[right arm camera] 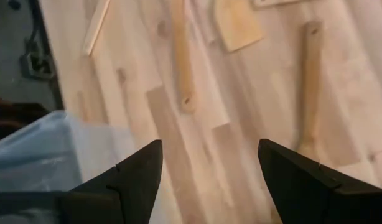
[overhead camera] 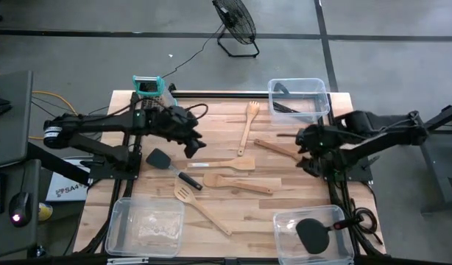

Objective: Pick & Place Kitchen Items
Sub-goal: Put the black spatula into the transparent bin

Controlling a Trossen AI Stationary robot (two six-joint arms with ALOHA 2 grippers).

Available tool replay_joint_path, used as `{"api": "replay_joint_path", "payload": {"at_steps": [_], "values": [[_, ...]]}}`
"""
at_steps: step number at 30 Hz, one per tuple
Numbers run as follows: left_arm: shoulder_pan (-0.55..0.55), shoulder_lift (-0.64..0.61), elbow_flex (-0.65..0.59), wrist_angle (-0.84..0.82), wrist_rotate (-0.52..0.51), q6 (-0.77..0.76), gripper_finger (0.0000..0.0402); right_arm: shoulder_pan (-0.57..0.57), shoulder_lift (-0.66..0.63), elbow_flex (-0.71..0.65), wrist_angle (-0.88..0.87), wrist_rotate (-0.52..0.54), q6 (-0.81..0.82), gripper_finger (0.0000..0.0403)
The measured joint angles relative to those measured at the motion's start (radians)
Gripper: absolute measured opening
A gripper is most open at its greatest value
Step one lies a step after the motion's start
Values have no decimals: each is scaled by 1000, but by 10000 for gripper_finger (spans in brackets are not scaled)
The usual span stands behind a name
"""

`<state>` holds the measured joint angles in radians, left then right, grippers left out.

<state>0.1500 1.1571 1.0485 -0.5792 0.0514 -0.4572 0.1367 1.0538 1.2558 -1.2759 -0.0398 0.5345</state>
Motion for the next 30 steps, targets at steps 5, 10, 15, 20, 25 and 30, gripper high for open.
{"api": "replay_joint_path", "payload": {"at_steps": [5, 10, 15, 20, 25, 30], "values": [[52, 0, 0, -204, 91, 124, 227, -132, 0, 0, 12, 8, -105, 256], [59, 5, 0, -343, 116, 337, 227, -255, 0, 0, 66, 6, -215, 256], [56, 36, 0, -412, 118, 494, 227, -366, 3, 0, 159, -21, -282, 256], [24, 121, -1, -498, 106, 683, 227, -447, 28, 0, 214, -32, -328, 256], [-1, 217, -1, -566, 59, 842, 228, -499, 67, 0, 219, -47, -379, 256], [0, 292, -1, -599, 49, 937, 228, -555, 89, 0, 227, -47, -417, 256]]}}
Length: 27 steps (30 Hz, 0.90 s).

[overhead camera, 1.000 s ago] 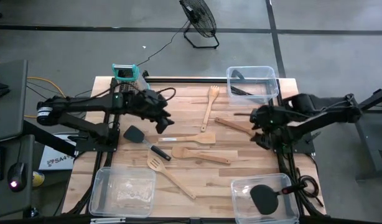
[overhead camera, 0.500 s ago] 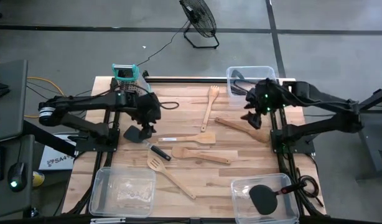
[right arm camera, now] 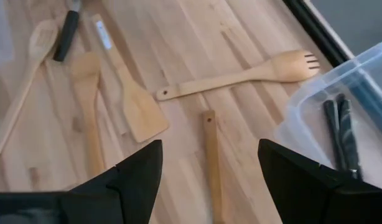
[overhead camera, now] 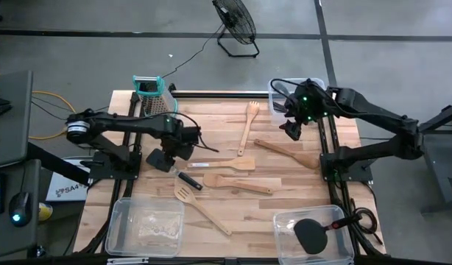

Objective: Pick & Place Kitchen Items
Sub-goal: Put the black spatula into the transparent bin

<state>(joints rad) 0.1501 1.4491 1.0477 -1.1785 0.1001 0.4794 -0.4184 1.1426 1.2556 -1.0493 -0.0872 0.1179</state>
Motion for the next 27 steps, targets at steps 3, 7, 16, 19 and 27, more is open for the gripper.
{"api": "replay_joint_path", "payload": {"at_steps": [3, 7, 16, 19, 27], "values": [[-12, 29, 0, -3, -2, 45, 228, -33, 5, 0, 11, -13, -28, 256], [-36, 53, 0, -2, -25, 66, 228, -82, 4, 0, 20, -57, -93, 256], [-114, 93, -40, 37, -32, -12, 260, -189, 4, 0, 42, -180, -212, 256], [-133, 92, -85, 37, -48, -30, 278, -216, 4, 0, 45, -218, -238, 256], [-152, 93, -132, 97, -151, -56, 284, -253, 4, 0, 44, -289, -279, 256]]}}
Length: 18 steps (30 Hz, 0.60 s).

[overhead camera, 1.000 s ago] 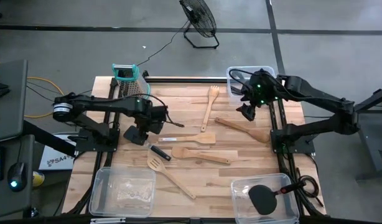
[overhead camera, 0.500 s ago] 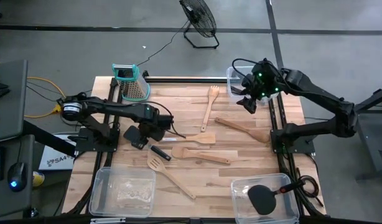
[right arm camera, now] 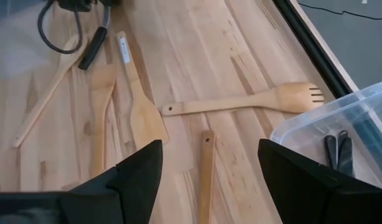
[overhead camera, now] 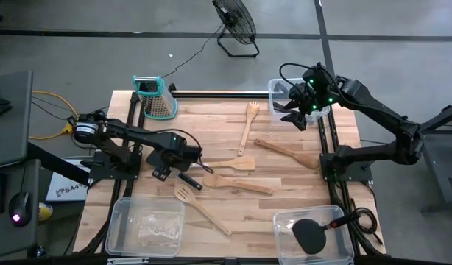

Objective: Pick & Place Kitchen Items
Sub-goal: Put the black spatula into the transparent bin

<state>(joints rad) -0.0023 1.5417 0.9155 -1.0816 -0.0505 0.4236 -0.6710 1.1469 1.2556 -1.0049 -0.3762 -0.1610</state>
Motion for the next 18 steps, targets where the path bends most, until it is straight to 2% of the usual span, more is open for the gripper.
{"api": "replay_joint_path", "payload": {"at_steps": [10, 18], "values": [[1, 0, -2, 61, -24, 89, 284, 0, 0, 0, 0, -1, -1, 256], [-5, 0, -38, 72, -5, 95, 284, 0, 0, 0, 0, -1, 1, 256]]}}
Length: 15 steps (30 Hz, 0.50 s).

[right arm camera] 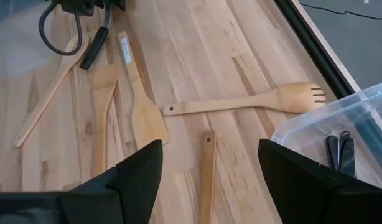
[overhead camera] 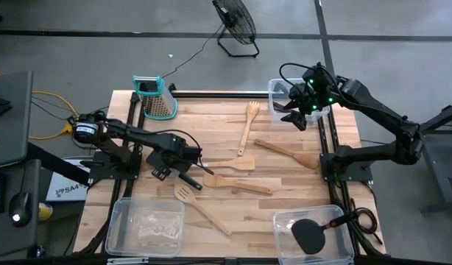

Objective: Pick & Place Kitchen Items
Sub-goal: Put the black spatula into the transparent bin

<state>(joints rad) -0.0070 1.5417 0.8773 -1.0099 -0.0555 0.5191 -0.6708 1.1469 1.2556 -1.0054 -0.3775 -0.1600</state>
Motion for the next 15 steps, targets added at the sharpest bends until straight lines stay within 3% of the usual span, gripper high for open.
{"api": "replay_joint_path", "payload": {"at_steps": [8, 15], "values": [[-10, 17, -6, 32, 21, 0, 277, 0, 0, 0, 0, 0, 7, 256], [-13, 83, -8, 36, 12, -4, 219, 0, 0, 0, 0, 0, 10, 256]]}}
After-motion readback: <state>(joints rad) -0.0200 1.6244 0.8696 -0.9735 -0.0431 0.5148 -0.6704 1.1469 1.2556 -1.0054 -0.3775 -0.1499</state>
